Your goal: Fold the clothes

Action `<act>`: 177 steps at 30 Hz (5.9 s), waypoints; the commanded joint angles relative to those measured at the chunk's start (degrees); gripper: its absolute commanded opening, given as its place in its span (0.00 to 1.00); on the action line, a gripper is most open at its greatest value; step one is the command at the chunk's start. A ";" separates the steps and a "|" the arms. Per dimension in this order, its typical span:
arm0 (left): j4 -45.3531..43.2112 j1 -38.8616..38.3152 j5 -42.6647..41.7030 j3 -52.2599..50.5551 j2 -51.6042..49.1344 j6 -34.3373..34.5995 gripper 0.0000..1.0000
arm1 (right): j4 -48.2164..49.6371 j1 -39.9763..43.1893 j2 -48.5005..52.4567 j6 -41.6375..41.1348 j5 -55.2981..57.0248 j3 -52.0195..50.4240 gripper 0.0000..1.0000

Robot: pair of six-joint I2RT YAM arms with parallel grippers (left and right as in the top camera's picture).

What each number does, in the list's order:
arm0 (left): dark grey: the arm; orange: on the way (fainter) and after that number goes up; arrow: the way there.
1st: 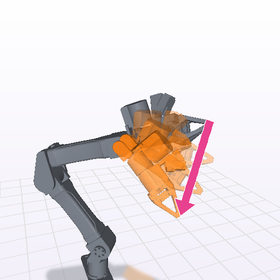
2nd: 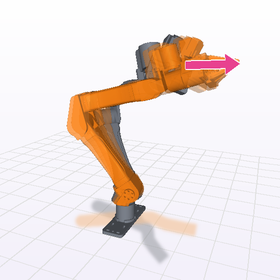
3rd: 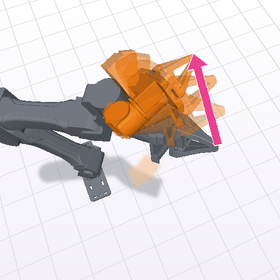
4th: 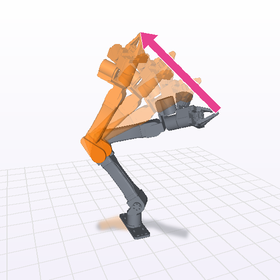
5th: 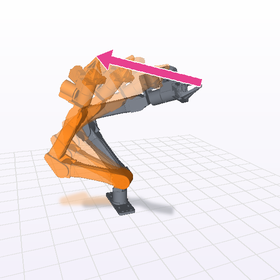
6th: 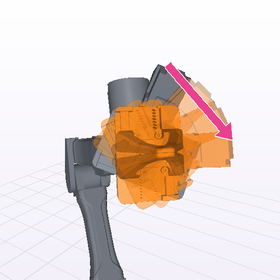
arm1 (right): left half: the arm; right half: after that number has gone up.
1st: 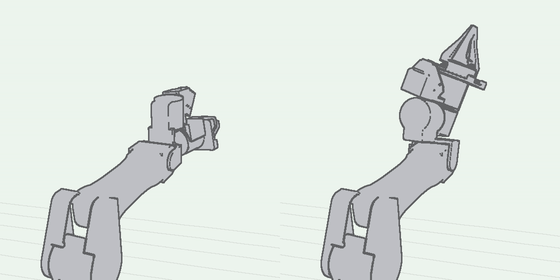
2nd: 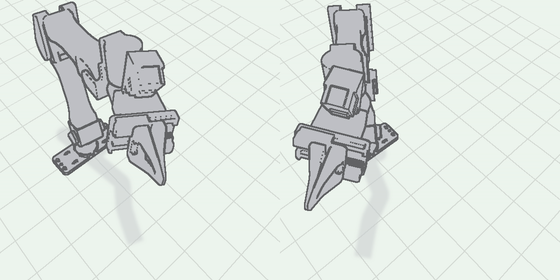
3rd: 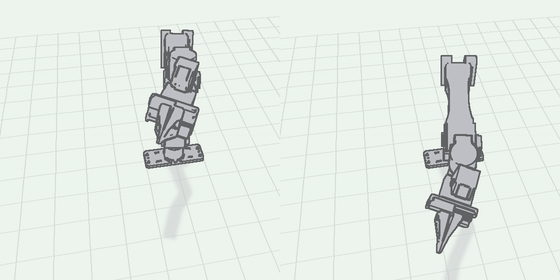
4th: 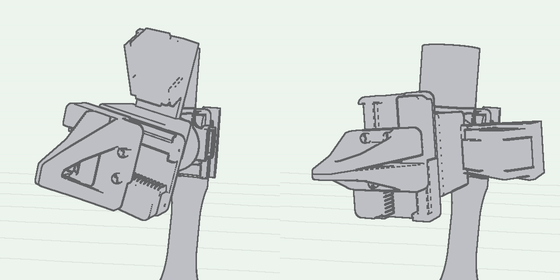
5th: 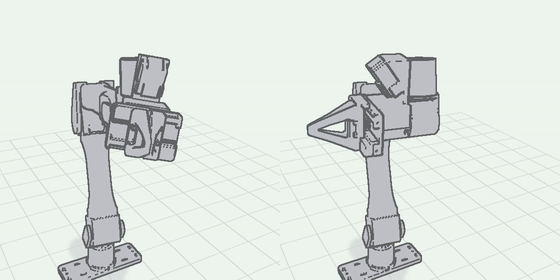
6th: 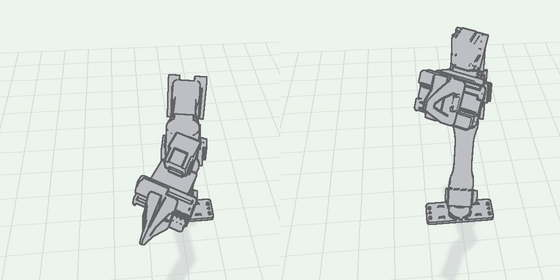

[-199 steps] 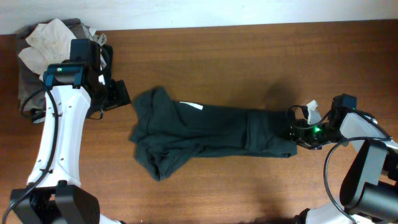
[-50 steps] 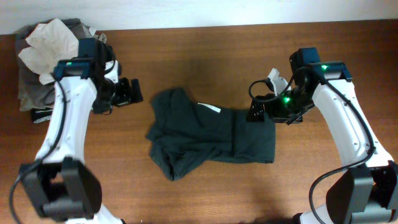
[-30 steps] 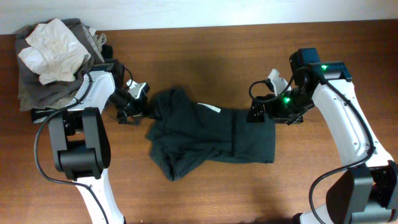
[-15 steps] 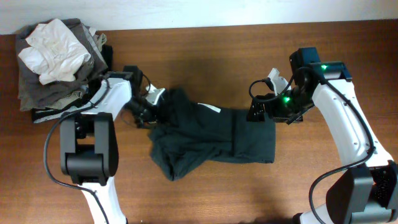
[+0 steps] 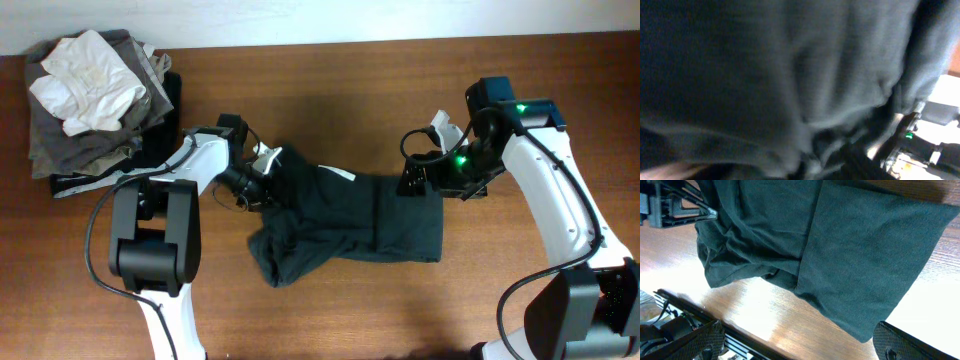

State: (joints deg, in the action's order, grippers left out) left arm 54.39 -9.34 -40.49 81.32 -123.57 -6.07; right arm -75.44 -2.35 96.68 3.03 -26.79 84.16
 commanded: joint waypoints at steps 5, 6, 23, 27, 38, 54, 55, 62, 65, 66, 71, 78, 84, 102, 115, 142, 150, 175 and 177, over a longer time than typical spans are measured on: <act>-0.11 -0.33 14.84 -1.36 -2.60 6.64 0.01 | -0.33 -0.26 0.17 0.15 0.52 0.28 0.99; -0.04 -0.22 17.07 -1.36 -2.58 7.56 0.01 | -0.44 -0.26 0.17 0.15 0.52 0.28 0.99; 19.56 13.94 31.54 18.36 -2.58 10.29 0.01 | 1.20 -0.26 0.22 1.22 0.72 0.26 0.99; 28.65 9.57 31.54 29.70 -2.40 9.05 0.00 | 3.52 -0.26 0.22 1.20 0.72 -0.76 0.99; 36.79 -8.85 31.54 43.34 -2.40 9.05 0.01 | 22.60 -0.26 0.22 -5.03 0.07 -20.26 0.99; 36.63 -28.11 31.10 43.32 -2.45 9.11 0.01 | 26.88 -0.26 8.83 -9.53 -1.81 -22.77 0.86; 36.28 -28.37 31.06 43.32 -2.45 9.22 0.02 | 26.88 -0.26 9.66 -9.53 -1.92 -22.77 0.86; 34.45 -28.70 28.87 43.32 -2.47 9.53 0.06 | 28.41 -0.28 10.58 -9.55 -4.92 -22.77 0.81; 32.72 -28.81 27.45 43.32 -2.54 9.53 0.09 | 28.79 -0.87 10.58 -9.55 -4.90 -22.77 0.72; 32.33 -28.83 26.88 43.32 -2.56 9.51 0.11 | 28.79 -1.20 10.60 -9.57 -4.92 -22.77 0.70; 31.71 -29.75 26.10 43.21 -3.23 9.51 0.23 | 29.79 -2.21 10.60 -11.08 -4.92 -22.77 0.69; 30.23 -32.20 25.05 43.19 -5.53 9.49 0.27 | 29.90 -2.19 10.62 -11.08 -4.85 -22.77 0.68; 32.04 -30.49 29.90 48.17 -5.25 9.51 0.25 | 29.86 -1.33 10.62 -11.08 -4.02 -22.75 0.82; 36.39 -2.10 21.59 42.12 -4.31 2.86 0.77 | 26.62 11.39 10.62 -7.76 -4.26 -22.75 0.89; 29.62 -1.79 -1.33 23.50 -4.31 -20.06 0.77 | 26.18 11.32 10.62 -6.43 -4.02 -22.75 0.92; 28.87 -22.18 -7.15 23.50 3.89 -20.00 0.01 | 27.69 11.32 10.62 -6.73 -4.04 -22.77 0.92; 27.21 -29.57 -3.02 23.50 3.89 -19.96 0.26 | 27.71 11.32 10.62 -6.73 -4.04 -22.77 0.92; 27.12 6.05 16.79 34.75 10.40 8.44 0.99 | 3.69 -4.61 10.16 -4.79 8.28 19.04 0.92; 27.08 8.20 17.49 32.30 9.86 8.46 0.99 | 5.40 -12.41 10.64 -5.01 14.93 19.02 0.93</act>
State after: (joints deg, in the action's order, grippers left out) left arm 81.17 -3.55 -26.04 116.68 -112.20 -0.23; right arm -70.91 -5.72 107.42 -2.74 -19.57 102.45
